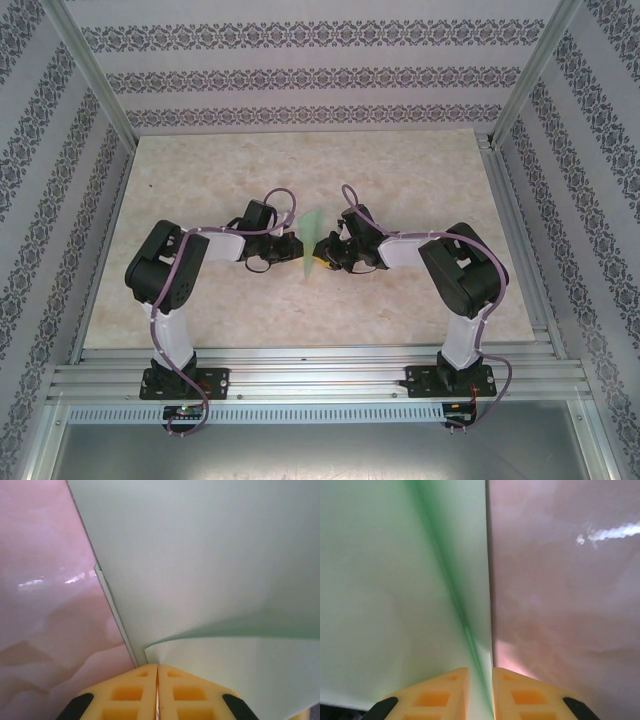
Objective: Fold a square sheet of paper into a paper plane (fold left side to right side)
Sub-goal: Fold the wing for the fifth time at the center of the table.
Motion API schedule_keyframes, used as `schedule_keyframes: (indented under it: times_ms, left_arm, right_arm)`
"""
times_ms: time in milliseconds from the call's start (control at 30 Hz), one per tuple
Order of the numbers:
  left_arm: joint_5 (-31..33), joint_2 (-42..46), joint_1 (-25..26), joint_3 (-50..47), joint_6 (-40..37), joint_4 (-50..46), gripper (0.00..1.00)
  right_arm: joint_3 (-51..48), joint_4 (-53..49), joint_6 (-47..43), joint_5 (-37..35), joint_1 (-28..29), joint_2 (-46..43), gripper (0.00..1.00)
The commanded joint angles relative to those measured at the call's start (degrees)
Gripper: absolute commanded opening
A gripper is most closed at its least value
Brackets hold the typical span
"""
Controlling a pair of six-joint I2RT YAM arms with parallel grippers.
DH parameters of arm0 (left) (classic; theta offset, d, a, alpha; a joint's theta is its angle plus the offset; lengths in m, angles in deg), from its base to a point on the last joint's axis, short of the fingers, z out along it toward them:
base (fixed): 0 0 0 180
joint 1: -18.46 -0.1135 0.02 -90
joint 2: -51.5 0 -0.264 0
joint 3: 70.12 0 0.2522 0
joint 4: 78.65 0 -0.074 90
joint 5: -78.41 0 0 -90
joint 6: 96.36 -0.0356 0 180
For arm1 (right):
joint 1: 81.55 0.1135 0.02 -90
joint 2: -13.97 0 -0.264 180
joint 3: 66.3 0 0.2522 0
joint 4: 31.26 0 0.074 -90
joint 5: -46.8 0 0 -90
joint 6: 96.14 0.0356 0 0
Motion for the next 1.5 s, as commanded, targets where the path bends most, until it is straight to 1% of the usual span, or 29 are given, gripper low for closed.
schedule_keyframes:
  times_ms: [0, 133, 267, 567, 800, 1100, 1467]
  left_arm:
    - [1.25, 4.33, 0.2, 0.06, -2.35, -3.18, 0.12]
    - [1.96, 6.42, 0.19, 0.44, -2.8, -4.79, 0.13]
    - [1.06, 6.8, 0.29, 0.38, -2.72, -5.04, 0.13]
    - [-2.06, 4.64, 2.0, -1.4, -1.18, -1.49, 0.12]
    - [-2.39, 2.3, 3.2, -1.07, -0.52, -0.24, 0.12]
    - [0.35, -0.51, 3.57, -0.95, -0.96, -0.61, 0.11]
    - [1.29, -1.39, 3.52, -1.48, -0.78, 0.16, 0.08]
  right_arm:
    - [-0.22, -0.69, -1.87, -1.27, 0.01, 0.14, 0.2]
    - [-0.22, -0.79, -1.99, -1.21, -0.05, 0.49, 0.2]
    - [0.04, -0.79, -2.15, -1.1, 0.01, 0.7, 0.2]
    - [0.23, -1.55, -2.55, -1.28, -0.17, 0.51, 0.2]
    - [0.44, -2.49, -2.94, -1.63, -0.26, 0.07, 0.2]
    - [0.57, -2.46, -2.92, -1.11, -0.3, -1.14, 0.17]
    - [0.65, -0.38, -1.59, -0.41, 0.05, -0.86, 0.15]
